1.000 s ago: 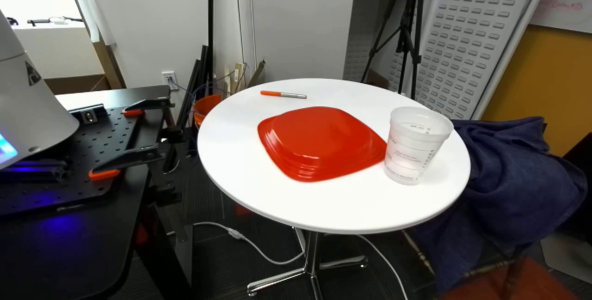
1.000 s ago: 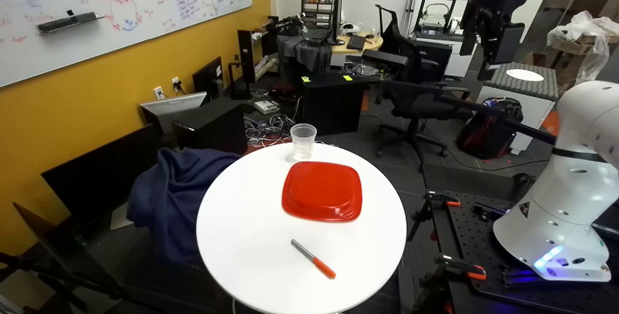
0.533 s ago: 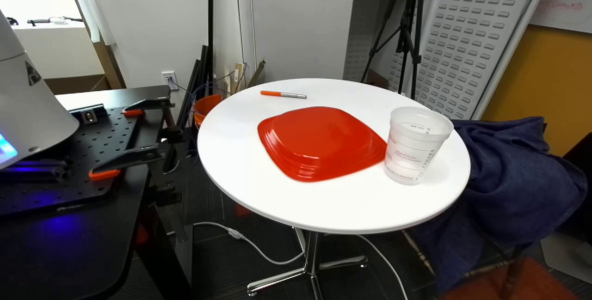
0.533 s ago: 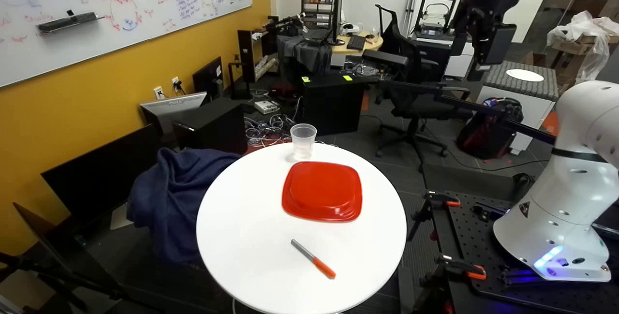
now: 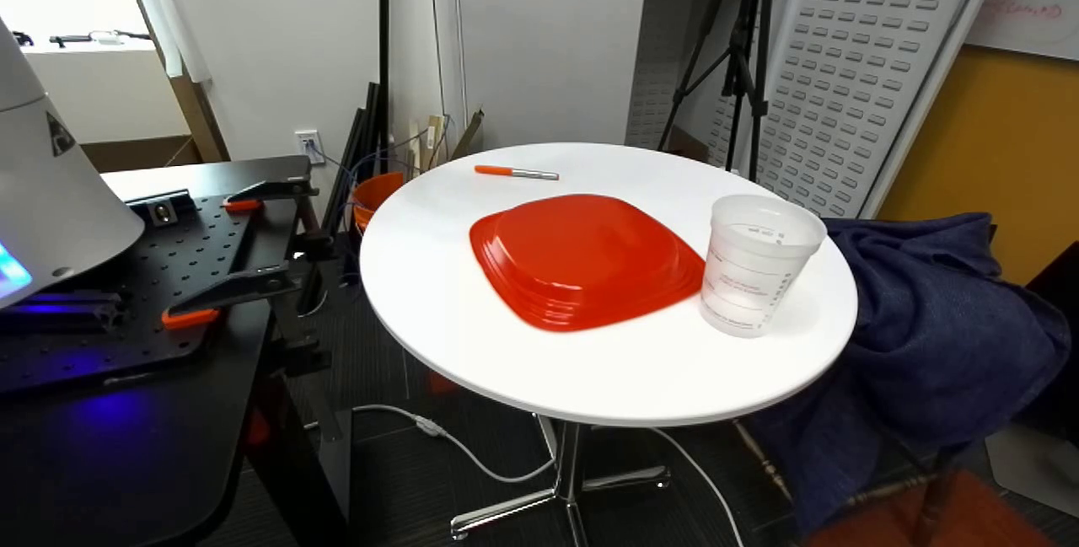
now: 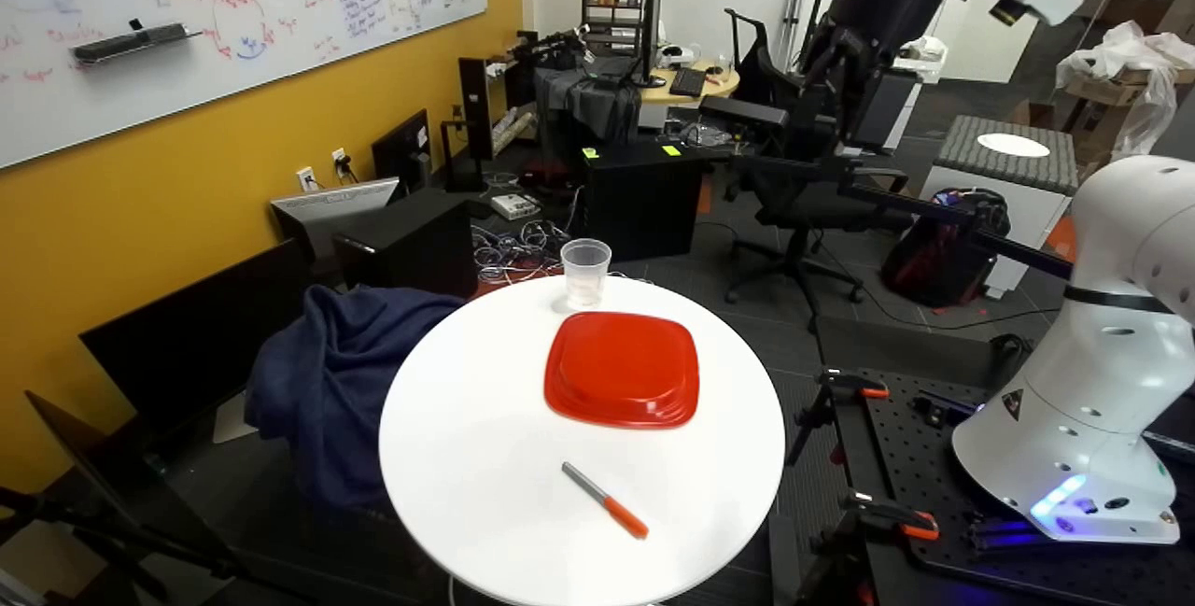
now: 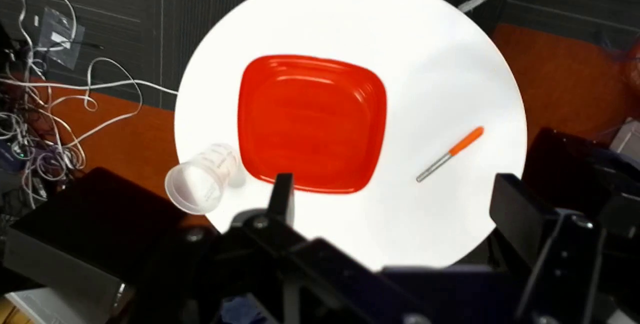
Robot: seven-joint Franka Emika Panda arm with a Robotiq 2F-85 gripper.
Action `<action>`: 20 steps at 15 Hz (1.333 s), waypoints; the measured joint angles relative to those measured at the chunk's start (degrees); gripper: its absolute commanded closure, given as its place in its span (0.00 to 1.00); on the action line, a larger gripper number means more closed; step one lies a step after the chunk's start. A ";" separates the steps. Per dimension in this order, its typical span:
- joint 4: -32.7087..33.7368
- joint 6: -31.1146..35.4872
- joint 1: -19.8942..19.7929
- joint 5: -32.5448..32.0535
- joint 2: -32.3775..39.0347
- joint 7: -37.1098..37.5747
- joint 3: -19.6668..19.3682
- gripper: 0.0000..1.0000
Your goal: Put the pen in the cup
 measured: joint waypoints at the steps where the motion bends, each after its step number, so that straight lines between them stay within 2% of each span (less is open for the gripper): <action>1: -0.33 2.69 0.17 1.12 0.95 0.56 0.03 0.00; 5: -1.23 13.06 0.68 6.26 5.44 4.22 0.71 0.00; 13: -1.58 33.59 3.61 20.81 17.37 10.91 3.07 0.00; 16: -0.77 37.17 4.48 23.83 22.40 12.95 3.87 0.00; 20: 1.83 37.56 6.18 29.25 28.80 12.59 3.90 0.00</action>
